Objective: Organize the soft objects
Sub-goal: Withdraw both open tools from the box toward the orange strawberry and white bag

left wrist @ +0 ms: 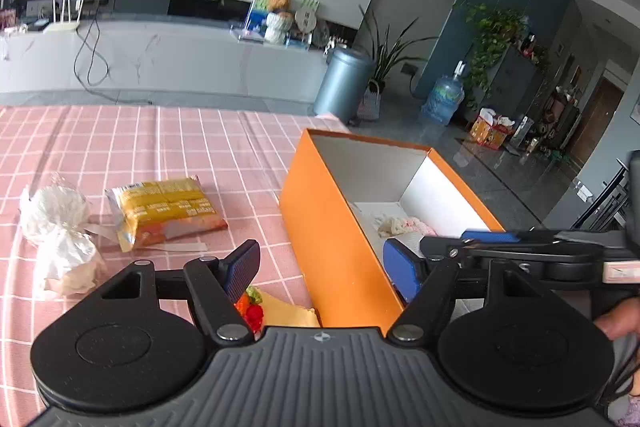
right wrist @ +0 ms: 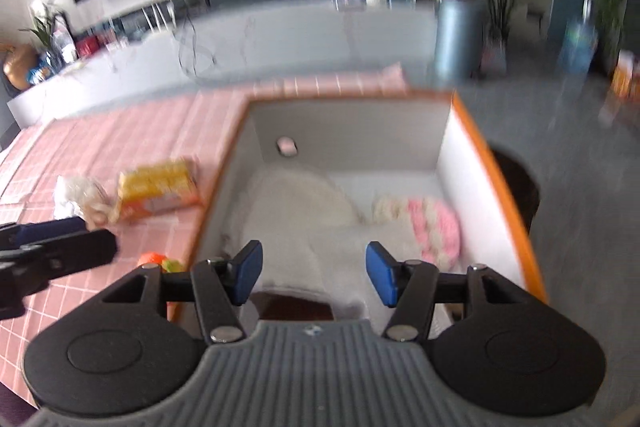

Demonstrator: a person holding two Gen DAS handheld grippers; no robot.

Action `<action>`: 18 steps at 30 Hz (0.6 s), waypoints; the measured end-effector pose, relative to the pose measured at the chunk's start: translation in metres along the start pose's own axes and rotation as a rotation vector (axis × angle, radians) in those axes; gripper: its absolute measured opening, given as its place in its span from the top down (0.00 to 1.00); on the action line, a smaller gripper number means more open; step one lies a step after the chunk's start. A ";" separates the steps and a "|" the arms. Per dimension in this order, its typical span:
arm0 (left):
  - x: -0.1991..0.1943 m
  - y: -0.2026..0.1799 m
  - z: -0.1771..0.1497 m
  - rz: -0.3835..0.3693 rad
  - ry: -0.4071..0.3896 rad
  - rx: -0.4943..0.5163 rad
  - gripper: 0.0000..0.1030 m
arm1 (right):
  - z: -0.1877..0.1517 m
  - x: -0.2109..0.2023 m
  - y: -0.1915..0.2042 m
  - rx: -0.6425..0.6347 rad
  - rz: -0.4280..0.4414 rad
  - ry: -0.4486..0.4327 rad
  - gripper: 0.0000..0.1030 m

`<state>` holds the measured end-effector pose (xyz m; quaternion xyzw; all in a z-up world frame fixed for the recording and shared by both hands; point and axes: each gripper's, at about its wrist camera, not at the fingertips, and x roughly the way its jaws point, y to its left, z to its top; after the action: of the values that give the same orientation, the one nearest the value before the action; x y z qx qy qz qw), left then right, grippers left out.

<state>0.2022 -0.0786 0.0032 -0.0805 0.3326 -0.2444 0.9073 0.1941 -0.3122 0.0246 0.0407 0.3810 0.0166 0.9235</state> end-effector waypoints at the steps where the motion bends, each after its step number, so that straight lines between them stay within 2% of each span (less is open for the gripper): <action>1: -0.004 0.000 -0.002 0.001 -0.005 0.010 0.20 | -0.003 -0.009 0.006 -0.019 -0.003 -0.037 0.43; 3: -0.012 0.001 -0.006 0.011 -0.021 0.025 0.20 | -0.008 -0.026 0.020 -0.056 -0.002 -0.105 0.40; 6: -0.025 0.006 -0.013 0.027 -0.042 0.032 0.20 | -0.014 -0.042 0.038 -0.104 0.015 -0.152 0.37; 14: -0.053 0.040 -0.032 0.098 -0.053 -0.011 0.21 | -0.035 -0.053 0.086 -0.165 0.051 -0.182 0.36; 18: -0.059 0.055 -0.044 0.123 -0.040 -0.032 0.23 | -0.048 -0.050 0.111 -0.204 0.026 -0.191 0.36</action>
<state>0.1569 -0.0007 -0.0144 -0.0795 0.3228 -0.1813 0.9255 0.1247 -0.2016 0.0353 -0.0471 0.2870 0.0634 0.9547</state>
